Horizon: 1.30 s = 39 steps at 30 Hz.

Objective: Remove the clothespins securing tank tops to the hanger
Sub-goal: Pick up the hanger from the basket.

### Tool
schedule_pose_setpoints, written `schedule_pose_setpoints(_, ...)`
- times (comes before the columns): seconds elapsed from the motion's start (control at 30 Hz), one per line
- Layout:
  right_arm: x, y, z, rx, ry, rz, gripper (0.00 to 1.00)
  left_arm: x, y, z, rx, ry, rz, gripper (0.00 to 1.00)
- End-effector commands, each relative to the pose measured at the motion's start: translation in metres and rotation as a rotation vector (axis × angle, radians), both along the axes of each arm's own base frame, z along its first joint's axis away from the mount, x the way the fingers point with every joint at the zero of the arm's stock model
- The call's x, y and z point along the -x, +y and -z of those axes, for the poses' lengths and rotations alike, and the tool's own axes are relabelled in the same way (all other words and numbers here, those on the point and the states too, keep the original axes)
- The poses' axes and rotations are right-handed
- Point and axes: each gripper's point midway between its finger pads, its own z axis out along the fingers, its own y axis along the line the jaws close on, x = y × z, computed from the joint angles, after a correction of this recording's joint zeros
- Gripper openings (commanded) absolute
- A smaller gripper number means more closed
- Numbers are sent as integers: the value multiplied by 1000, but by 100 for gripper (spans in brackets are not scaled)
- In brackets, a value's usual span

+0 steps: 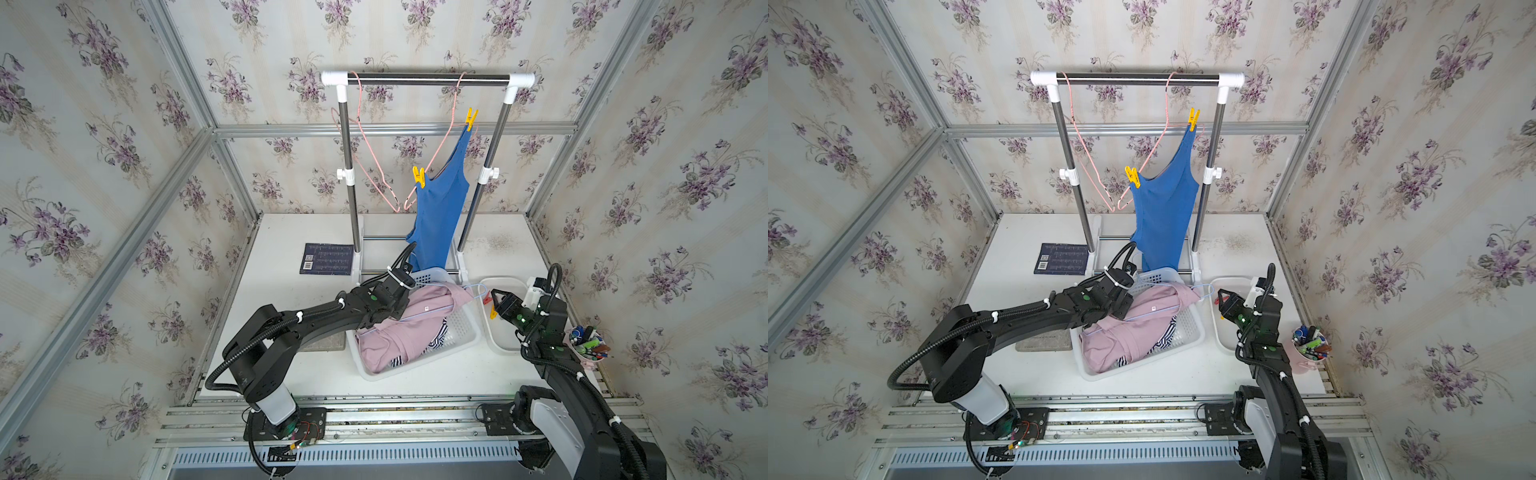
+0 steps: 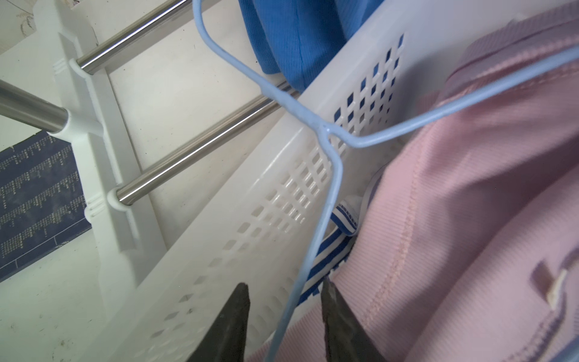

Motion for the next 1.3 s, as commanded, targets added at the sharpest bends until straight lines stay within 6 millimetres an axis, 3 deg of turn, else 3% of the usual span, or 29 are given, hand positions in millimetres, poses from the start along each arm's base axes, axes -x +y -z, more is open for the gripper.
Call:
schedule_pose_setpoints(0.0,0,2,0,-3,-7,-8,50,-1,-5,-3,18,2,7,40)
schedule_pose_setpoints(0.27,0,5,-1,-18,-12,-27,50,-3,-4,19,-10,45,-3,32)
schedule_pose_setpoints(0.63,1,14,-22,-41,-67,-63,51,-9,3,-7,-17,-40,-33,2)
schedule_pose_setpoints(0.83,1,21,-32,-41,-96,-90,51,-5,4,-27,-66,-125,-12,0)
schedule_pose_setpoints(1.0,3,35,-59,-15,-179,-140,51,5,2,-64,-178,-284,16,0)
schedule_pose_setpoints(1.17,17,59,-114,55,-373,-176,71,18,1,-108,-275,-437,16,0)
schedule_pose_setpoints(1.27,33,67,-145,95,-502,-189,77,25,-2,-128,-288,-475,32,0)
